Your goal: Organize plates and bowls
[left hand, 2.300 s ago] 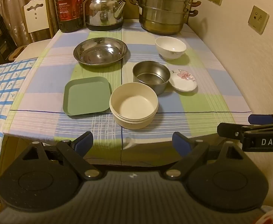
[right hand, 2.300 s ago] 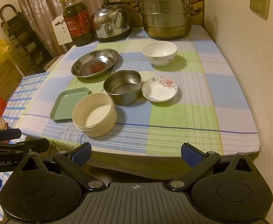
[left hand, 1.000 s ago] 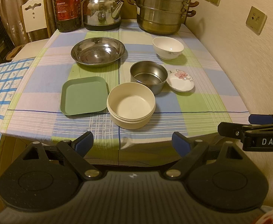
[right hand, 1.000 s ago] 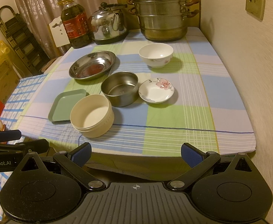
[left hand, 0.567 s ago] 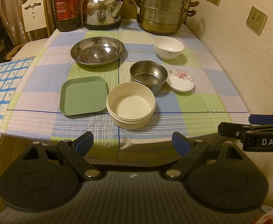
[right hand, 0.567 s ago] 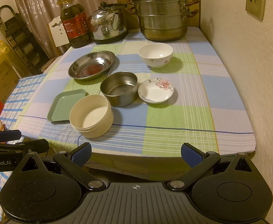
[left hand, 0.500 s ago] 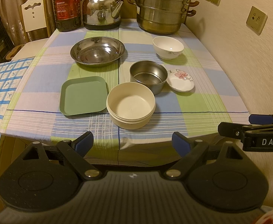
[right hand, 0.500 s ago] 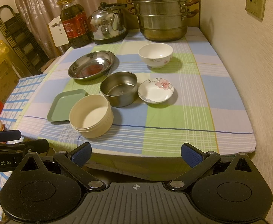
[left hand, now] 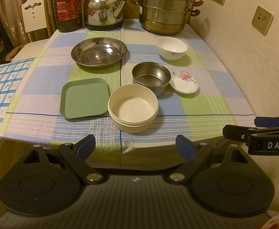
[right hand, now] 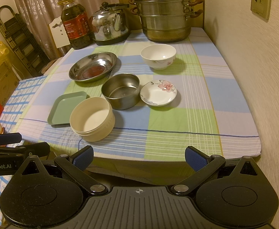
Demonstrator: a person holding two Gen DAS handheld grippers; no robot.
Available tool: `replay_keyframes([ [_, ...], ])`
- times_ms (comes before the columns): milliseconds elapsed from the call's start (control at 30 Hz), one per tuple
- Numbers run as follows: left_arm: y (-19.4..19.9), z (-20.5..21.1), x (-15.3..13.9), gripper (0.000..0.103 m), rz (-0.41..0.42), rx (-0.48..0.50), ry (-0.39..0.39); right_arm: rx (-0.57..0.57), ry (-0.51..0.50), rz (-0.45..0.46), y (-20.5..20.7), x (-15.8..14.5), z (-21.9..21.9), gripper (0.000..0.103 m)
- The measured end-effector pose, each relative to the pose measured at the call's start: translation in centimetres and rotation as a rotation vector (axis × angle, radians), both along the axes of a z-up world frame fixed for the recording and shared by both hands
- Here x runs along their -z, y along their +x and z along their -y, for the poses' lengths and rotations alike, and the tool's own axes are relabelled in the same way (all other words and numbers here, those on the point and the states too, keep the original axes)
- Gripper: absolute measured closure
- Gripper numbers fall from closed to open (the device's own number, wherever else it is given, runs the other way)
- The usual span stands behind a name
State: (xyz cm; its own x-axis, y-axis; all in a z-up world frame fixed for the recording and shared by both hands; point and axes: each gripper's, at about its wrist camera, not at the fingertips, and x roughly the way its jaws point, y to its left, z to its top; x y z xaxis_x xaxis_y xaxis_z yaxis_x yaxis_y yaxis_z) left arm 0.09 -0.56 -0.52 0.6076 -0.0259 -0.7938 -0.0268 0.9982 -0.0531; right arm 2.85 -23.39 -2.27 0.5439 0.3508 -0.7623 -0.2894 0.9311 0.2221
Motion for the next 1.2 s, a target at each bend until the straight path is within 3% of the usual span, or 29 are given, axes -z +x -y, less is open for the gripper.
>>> replay_keyframes([
  [867, 0.6, 0.1, 0.1, 0.013, -0.006, -0.015, -0.003, -0.02, 0.008, -0.005, 1.2, 0.5, -0.1, 0.001],
  [1100, 1.0, -1.8, -0.1, 0.013, -0.011, -0.059, -0.014, -0.037, 0.034, -0.003, 1.8, 0.7, -0.8, 0.001],
  [1200, 1.5, -3.5, -0.1, 0.016, -0.012, -0.085, -0.007, -0.045, 0.048, -0.01, 2.4, 0.8, -1.4, 0.01],
])
